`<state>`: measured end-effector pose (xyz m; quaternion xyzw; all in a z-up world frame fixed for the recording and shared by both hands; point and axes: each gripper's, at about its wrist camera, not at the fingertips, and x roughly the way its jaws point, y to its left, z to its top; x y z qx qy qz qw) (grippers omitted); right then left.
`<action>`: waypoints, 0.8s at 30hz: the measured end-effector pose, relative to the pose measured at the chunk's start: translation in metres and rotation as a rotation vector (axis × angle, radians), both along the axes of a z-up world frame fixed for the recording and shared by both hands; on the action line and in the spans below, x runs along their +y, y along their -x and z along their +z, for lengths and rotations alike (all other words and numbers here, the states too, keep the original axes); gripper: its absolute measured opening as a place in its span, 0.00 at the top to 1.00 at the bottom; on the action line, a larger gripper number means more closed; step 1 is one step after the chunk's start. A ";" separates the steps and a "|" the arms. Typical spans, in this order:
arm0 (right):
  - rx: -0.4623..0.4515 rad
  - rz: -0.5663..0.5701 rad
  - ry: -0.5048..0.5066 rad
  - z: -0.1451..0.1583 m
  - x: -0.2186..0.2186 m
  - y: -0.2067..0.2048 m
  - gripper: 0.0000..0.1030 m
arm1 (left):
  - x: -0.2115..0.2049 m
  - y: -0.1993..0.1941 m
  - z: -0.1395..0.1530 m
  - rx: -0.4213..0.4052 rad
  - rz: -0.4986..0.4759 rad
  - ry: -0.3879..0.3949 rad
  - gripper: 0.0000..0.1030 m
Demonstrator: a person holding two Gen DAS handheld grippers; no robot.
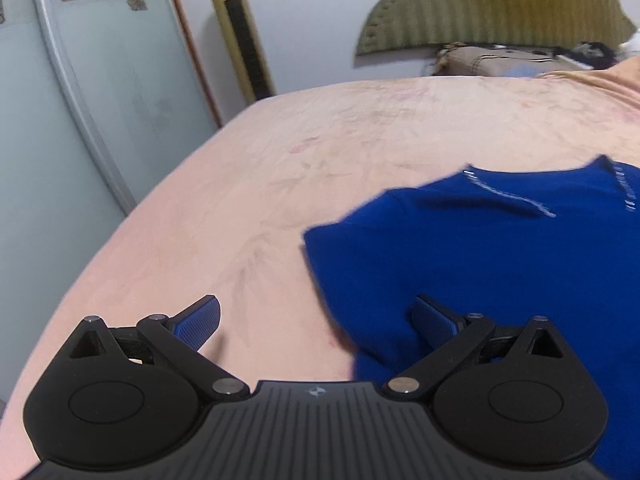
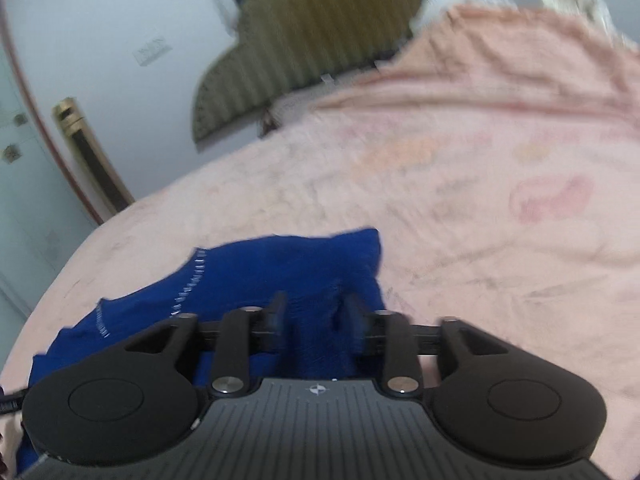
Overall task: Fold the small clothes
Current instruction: 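Lay the lifted sweater edge down onto the folded body with the right gripper, then open the right gripper and withdraw it from the sweater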
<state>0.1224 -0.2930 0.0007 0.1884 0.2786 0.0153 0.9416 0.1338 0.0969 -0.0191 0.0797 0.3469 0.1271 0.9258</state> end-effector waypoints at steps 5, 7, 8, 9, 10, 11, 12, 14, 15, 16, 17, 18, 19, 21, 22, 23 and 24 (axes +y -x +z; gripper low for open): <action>0.086 0.096 0.124 -0.006 0.023 0.016 0.35 | -0.014 0.012 -0.011 0.032 -0.016 -0.081 0.00; 0.095 0.081 0.178 -0.009 0.025 0.023 0.37 | -0.012 0.023 -0.005 0.030 -0.025 -0.030 0.00; 0.083 0.067 0.186 -0.004 0.027 0.031 0.34 | -0.010 0.030 -0.003 0.028 -0.032 0.004 0.00; 0.060 0.052 0.196 0.001 0.030 0.041 0.29 | -0.009 0.037 -0.002 0.029 -0.038 0.033 0.00; 0.012 0.052 0.203 0.006 0.034 0.055 0.23 | -0.009 0.045 -0.002 0.033 -0.043 0.057 0.00; -0.026 0.070 0.205 0.009 0.038 0.067 0.19 | -0.009 0.051 -0.002 0.036 -0.050 0.073 0.00; -0.055 0.097 0.209 0.011 0.042 0.078 0.13 | -0.010 0.059 -0.002 0.038 -0.061 0.091 0.00; -0.110 0.146 0.235 0.011 0.049 0.102 0.13 | -0.012 0.072 -0.001 0.039 -0.087 0.115 0.00; -0.117 0.156 0.260 0.009 0.053 0.113 0.12 | -0.015 0.079 0.000 0.038 -0.097 0.118 0.00; -0.108 0.158 0.296 0.008 0.058 0.123 0.12 | -0.018 0.084 0.000 0.037 -0.104 0.114 0.00; -0.101 0.160 0.329 0.007 0.062 0.130 0.12 | -0.021 0.090 0.001 0.035 -0.108 0.106 0.00; -0.097 0.159 0.354 0.005 0.065 0.138 0.12 | -0.023 0.094 0.002 0.032 -0.112 0.102 0.00; -0.091 0.157 0.365 0.003 0.067 0.146 0.12 | -0.025 0.097 0.004 0.030 -0.115 0.101 0.00; -0.083 0.181 0.338 0.003 0.071 0.159 0.12 | -0.029 0.103 0.006 0.030 -0.119 0.106 0.00; -0.078 0.207 0.317 0.003 0.074 0.164 0.12 | -0.031 0.105 0.007 0.031 -0.120 0.106 0.00; -0.079 0.229 0.307 0.003 0.079 0.168 0.12 | -0.034 0.106 0.008 0.032 -0.121 0.103 0.00; -0.087 0.250 0.309 0.004 0.086 0.177 0.13 | -0.037 0.107 0.009 0.033 -0.123 0.098 0.00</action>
